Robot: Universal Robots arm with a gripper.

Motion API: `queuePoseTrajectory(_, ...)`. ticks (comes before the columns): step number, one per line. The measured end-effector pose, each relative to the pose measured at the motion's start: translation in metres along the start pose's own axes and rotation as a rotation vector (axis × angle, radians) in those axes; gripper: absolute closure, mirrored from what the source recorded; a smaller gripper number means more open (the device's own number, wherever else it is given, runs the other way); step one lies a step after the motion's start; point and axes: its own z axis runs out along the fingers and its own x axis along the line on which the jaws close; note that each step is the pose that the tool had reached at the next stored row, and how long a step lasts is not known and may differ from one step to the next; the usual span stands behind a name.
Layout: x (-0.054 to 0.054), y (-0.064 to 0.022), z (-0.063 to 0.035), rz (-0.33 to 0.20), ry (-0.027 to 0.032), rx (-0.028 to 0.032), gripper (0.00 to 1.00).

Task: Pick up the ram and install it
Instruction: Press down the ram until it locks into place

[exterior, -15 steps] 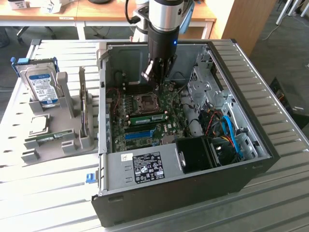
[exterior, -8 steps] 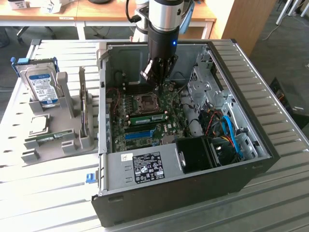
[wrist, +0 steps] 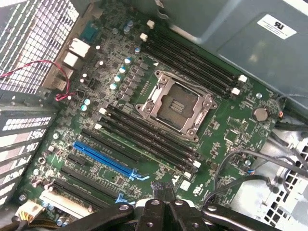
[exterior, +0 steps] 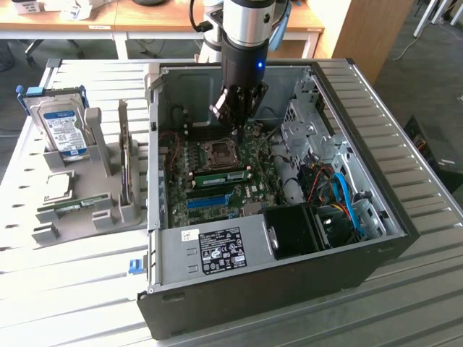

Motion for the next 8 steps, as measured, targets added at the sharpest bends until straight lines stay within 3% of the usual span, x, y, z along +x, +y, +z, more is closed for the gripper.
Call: queuePoseTrajectory(8, 0.0, 0.0, 0.0, 0.053, 0.0013, 0.002, 0.89)
